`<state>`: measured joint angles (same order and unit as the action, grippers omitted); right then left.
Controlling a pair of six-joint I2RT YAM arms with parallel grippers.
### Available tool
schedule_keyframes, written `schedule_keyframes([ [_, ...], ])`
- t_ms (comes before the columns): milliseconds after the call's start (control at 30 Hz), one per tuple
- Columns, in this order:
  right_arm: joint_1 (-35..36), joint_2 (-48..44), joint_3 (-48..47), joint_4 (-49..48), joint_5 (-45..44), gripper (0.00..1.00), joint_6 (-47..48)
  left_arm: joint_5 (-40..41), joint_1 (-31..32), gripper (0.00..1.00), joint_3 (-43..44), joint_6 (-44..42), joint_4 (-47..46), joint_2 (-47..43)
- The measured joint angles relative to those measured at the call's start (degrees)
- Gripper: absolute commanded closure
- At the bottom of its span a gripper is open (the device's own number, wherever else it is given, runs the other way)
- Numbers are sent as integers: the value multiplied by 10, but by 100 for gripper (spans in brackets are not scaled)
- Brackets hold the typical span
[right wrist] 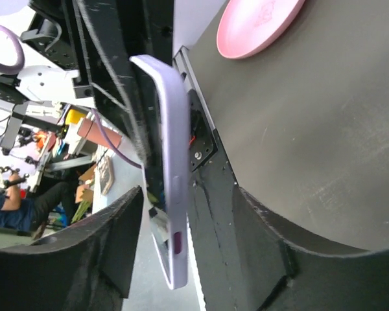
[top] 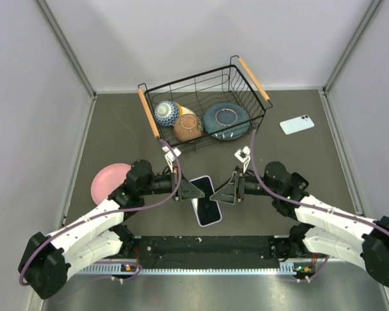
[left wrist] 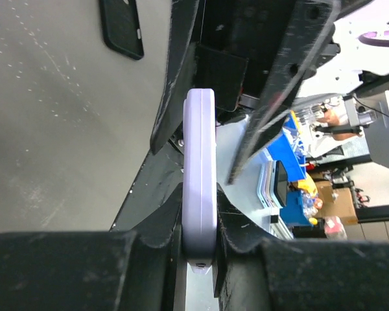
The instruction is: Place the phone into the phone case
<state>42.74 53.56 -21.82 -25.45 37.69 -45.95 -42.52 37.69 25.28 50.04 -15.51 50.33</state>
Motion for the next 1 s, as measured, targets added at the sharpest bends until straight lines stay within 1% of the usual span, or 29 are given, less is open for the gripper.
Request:
schedule_keyframes([
  [33,0,11,-1,-6,3,56,2,-5,0,100,0,2,-5,3],
  [67,0,27,-1,-16,9,66,0,-12,0,100,0,5,-12,7],
  [133,0,44,-1,-31,20,77,-4,-17,0,100,-1,6,-13,9],
  [167,0,48,-1,-44,26,88,-8,-16,-1,100,-2,6,-12,10],
  [233,2,50,-1,-64,36,100,-14,-16,-1,100,-2,6,-12,11],
  [333,2,51,0,-72,46,100,-27,-28,-2,88,-1,0,-14,9],
  [367,2,51,0,-73,47,100,-30,-30,-2,78,0,0,-14,9],
  [433,2,51,1,-79,48,100,-37,-31,-3,68,3,-2,-11,9],
  [467,1,51,1,-81,48,100,-39,-31,-3,59,5,-3,-10,9],
  [533,2,50,1,-88,41,100,-47,-29,-1,51,10,-2,-7,10],
  [600,3,45,1,-88,28,100,-54,-27,0,47,14,-3,-7,9],
  [700,2,23,6,-87,-2,100,-66,-18,0,45,15,-3,1,2],
  [900,-10,-25,33,-106,-57,100,-108,9,0,45,3,-4,9,-40],
  [1000,-14,-31,43,-118,-74,100,-125,16,0,46,-13,0,5,-50],
])
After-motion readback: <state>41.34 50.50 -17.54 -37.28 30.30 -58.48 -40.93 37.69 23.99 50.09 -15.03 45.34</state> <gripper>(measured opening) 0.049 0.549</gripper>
